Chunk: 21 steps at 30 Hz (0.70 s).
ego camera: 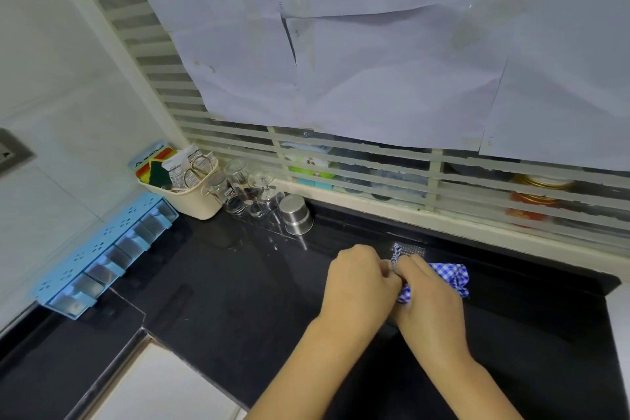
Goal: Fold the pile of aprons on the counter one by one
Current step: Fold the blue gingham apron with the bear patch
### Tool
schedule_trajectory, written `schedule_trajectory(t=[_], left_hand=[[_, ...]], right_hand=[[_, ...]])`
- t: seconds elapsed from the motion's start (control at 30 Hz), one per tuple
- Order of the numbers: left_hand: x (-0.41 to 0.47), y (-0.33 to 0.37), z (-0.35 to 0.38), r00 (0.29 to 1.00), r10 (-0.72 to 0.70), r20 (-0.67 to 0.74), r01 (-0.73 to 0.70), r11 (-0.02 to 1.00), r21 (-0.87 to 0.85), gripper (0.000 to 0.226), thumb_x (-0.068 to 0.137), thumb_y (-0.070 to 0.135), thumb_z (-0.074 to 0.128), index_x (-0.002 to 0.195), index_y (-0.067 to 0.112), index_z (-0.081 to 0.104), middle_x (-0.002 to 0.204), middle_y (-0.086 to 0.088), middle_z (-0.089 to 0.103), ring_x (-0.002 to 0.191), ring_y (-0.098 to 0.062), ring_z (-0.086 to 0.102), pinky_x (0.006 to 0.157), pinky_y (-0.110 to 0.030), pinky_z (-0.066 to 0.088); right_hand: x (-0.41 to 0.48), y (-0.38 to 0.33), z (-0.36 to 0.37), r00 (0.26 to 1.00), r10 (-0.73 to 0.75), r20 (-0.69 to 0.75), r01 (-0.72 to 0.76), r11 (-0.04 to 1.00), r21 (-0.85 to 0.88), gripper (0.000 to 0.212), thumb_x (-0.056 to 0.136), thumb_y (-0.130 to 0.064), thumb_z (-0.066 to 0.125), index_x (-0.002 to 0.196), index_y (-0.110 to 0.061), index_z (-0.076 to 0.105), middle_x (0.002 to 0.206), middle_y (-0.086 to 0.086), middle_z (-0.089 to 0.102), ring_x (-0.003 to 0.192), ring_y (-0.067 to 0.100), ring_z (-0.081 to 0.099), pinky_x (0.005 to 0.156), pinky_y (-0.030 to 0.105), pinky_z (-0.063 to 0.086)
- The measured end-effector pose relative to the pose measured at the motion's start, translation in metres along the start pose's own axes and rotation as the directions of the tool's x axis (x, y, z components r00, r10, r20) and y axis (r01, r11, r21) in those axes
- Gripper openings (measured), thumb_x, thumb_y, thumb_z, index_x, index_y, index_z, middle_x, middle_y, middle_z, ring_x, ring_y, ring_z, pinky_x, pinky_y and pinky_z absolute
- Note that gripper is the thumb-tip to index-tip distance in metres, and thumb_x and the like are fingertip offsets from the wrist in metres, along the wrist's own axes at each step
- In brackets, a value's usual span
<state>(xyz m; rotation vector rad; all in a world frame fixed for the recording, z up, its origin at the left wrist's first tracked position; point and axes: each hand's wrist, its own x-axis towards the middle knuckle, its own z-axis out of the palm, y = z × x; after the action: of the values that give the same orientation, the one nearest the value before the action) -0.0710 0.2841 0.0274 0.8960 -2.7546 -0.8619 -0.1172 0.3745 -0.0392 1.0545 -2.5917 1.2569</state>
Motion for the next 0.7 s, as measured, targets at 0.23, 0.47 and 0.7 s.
schedule_trajectory(t=[0.23,0.47,0.7], left_hand=[[0.000,-0.019,-0.023,0.997,-0.019,0.072,0.032,0.982,-0.184,0.014,0.076,0.020,0.074,0.063,0.015,0.070,0.054,0.008,0.059,0.047,0.002,0.050,0.047,-0.009,0.035],[-0.011,-0.047,-0.020,0.984,-0.168,0.052,0.173,0.878,-0.446,0.016,0.071,0.012,0.071,0.062,0.000,0.066,0.056,-0.007,0.063,0.052,-0.004,0.051,0.052,-0.021,0.043],[-0.016,-0.073,-0.001,0.955,-0.295,0.042,0.234,0.654,-0.720,0.019,0.077,-0.008,0.060,0.061,0.001,0.056,0.070,-0.022,0.067,0.068,-0.027,0.069,0.066,-0.035,0.059]], right_hand=[[0.006,-0.011,0.005,0.998,-0.061,-0.024,0.060,0.998,-0.029,0.070,0.062,-0.006,0.081,0.071,-0.039,0.020,0.064,-0.014,0.031,0.050,0.007,0.032,0.039,0.028,0.035],[0.004,-0.018,0.017,0.981,-0.180,0.077,0.179,0.984,0.019,0.072,0.059,-0.005,0.083,0.073,-0.037,0.020,0.067,-0.014,0.030,0.051,0.005,0.030,0.043,0.020,0.027],[0.004,-0.015,0.015,0.962,-0.253,0.101,0.248,0.967,0.057,0.059,0.065,0.000,0.075,0.070,-0.031,0.026,0.071,-0.012,0.033,0.054,0.012,0.034,0.044,0.027,0.034]])
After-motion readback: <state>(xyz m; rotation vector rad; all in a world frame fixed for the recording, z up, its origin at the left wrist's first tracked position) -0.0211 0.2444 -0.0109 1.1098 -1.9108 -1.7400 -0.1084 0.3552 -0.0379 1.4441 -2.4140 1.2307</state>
